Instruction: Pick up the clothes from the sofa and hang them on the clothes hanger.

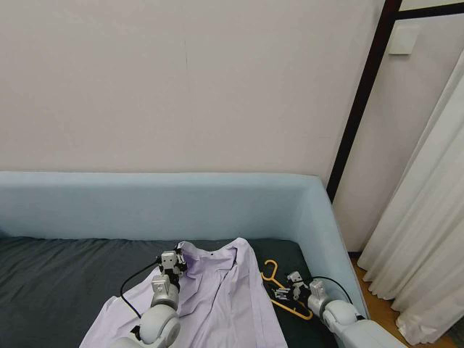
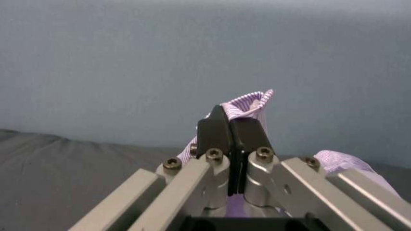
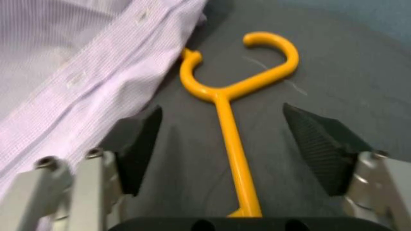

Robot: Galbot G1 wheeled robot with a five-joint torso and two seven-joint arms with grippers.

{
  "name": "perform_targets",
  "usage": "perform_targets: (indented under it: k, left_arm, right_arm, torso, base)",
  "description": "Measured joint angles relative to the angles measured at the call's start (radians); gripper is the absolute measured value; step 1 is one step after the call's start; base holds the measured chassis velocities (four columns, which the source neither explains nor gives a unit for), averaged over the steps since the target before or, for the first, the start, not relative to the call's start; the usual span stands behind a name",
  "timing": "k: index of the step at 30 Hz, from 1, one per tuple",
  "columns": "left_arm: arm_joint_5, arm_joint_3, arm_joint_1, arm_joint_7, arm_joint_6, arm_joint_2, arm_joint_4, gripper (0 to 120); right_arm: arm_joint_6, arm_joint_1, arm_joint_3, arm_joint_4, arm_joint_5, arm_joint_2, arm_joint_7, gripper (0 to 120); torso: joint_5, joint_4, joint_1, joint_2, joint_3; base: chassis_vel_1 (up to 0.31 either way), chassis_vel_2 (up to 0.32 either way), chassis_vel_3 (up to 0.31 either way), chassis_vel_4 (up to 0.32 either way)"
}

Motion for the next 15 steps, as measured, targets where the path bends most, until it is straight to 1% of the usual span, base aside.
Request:
perform_targets:
  k: [1, 2, 5, 6, 7, 10, 11, 12, 13, 14, 15]
  left_arm:
    - [0.000, -0.001, 0.002, 0.000, -0.001, 0.001, -0.002, 0]
    - [0.000, -0.001, 0.002, 0.000, -0.001, 0.001, -0.002, 0]
    - [-0.001, -0.003, 0.003, 0.002, -0.004, -0.001, -0.008, 0]
    - [-0.001, -0.003, 0.003, 0.002, -0.004, -0.001, -0.008, 0]
    - [-0.001, -0.003, 0.003, 0.002, -0.005, -0.003, -0.010, 0]
    - [-0.003, -0.003, 0.003, 0.002, -0.010, -0.008, -0.017, 0]
    - [-0.003, -0.003, 0.003, 0.002, -0.010, -0.008, -0.017, 0]
    - [-0.003, -0.004, 0.003, 0.003, -0.019, -0.010, -0.017, 0]
    - [-0.003, -0.005, 0.004, 0.004, -0.031, -0.012, -0.016, 0]
    - [-0.005, -0.006, 0.006, 0.004, -0.035, -0.013, -0.016, 0]
    - [-0.005, -0.006, 0.006, 0.004, -0.035, -0.013, -0.016, 0]
  right_arm:
    - [0.000, 0.003, -0.001, -0.010, -0.012, 0.003, -0.005, 67]
    - [0.000, 0.003, -0.001, -0.010, -0.012, 0.003, -0.005, 67]
    - [0.005, 0.014, -0.004, -0.055, -0.055, 0.015, -0.017, 52]
    - [0.005, 0.014, -0.004, -0.055, -0.055, 0.015, -0.017, 52]
    - [0.006, 0.016, -0.004, -0.064, -0.059, 0.018, -0.019, 49]
    - [0.016, 0.022, -0.005, -0.083, -0.080, 0.021, -0.021, 34]
    - [0.016, 0.022, -0.005, -0.083, -0.080, 0.021, -0.021, 34]
    - [0.019, 0.022, -0.006, -0.081, -0.082, 0.021, -0.021, 30]
    - [0.019, 0.020, -0.006, -0.073, -0.083, 0.020, -0.021, 24]
    - [0.018, 0.019, -0.008, -0.068, -0.083, 0.019, -0.021, 21]
    - [0.018, 0.019, -0.008, -0.068, -0.083, 0.019, -0.021, 21]
  torso:
    - [0.0000, 0.0001, 0.000, 0.000, 0.000]
    - [0.0000, 0.0001, 0.000, 0.000, 0.000]
    - [0.0000, 0.0001, 0.000, 0.000, 0.000]
    - [0.0000, 0.0001, 0.000, 0.000, 0.000]
    - [0.0001, 0.0001, 0.000, 0.000, 0.000]
    - [0.0001, 0.0005, 0.000, 0.000, 0.000]
    - [0.0001, 0.0005, 0.000, 0.000, 0.000]
    - [0.0001, 0.0003, 0.000, 0.000, 0.000]
    - [0.0000, 0.0001, 0.000, 0.000, 0.000]
    - [0.0000, 0.0000, 0.000, 0.000, 0.000]
    - [0.0000, 0.0000, 0.000, 0.000, 0.000]
  base:
    - [0.000, 0.000, 0.000, 0.000]
    - [0.000, 0.000, 0.000, 0.000]
    - [0.000, 0.000, 0.000, 0.000]
    - [0.000, 0.000, 0.000, 0.000]
    - [0.000, 0.000, 0.000, 0.000]
    - [0.000, 0.000, 0.000, 0.000]
    - [0.000, 0.000, 0.000, 0.000]
    - [0.000, 0.000, 0.000, 0.000]
    - [0.000, 0.000, 0.000, 0.000]
    - [0.000, 0.000, 0.000, 0.000]
    - [0.000, 0.000, 0.000, 0.000]
